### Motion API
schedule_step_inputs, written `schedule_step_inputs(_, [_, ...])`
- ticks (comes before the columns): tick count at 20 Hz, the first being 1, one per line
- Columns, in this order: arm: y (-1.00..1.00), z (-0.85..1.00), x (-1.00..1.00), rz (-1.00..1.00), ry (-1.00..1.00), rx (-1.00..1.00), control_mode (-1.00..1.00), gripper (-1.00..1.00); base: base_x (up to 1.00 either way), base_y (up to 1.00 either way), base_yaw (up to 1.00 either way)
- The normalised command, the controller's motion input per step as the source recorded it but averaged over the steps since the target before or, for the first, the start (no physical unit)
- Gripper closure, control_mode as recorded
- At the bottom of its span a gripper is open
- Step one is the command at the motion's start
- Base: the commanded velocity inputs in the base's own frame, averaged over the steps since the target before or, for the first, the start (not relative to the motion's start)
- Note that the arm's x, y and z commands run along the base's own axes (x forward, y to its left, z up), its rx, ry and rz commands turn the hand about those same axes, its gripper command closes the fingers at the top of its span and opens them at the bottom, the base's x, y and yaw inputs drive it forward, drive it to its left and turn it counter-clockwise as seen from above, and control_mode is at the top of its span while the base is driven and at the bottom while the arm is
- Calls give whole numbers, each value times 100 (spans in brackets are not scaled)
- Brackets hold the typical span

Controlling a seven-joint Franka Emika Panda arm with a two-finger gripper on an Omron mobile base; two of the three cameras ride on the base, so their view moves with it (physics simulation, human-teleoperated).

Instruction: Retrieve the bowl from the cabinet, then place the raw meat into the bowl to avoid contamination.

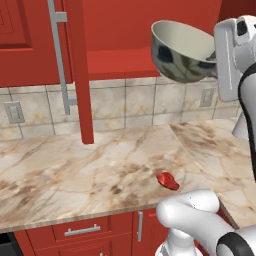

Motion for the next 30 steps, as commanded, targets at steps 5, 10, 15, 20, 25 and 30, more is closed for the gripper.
schedule_step_inputs(5, [-20, -57, -81, 0, 14, -2, -100, 100, 0, 0, 0])
schedule_step_inputs(10, [-7, -68, -40, 0, 15, -3, -100, 100, 0, 0, 0])
schedule_step_inputs(15, [1, -46, -2, 0, 10, -1, -100, 100, 0, 0, 0])
schedule_step_inputs(20, [27, -48, 7, -5, 0, -9, -100, 100, 0, 0, 0])
schedule_step_inputs(25, [37, -62, 22, -7, 6, -16, -100, 100, 0, 0, 0])
schedule_step_inputs(30, [33, -54, 39, -5, 3, -9, -100, 100, 0, 0, 0])
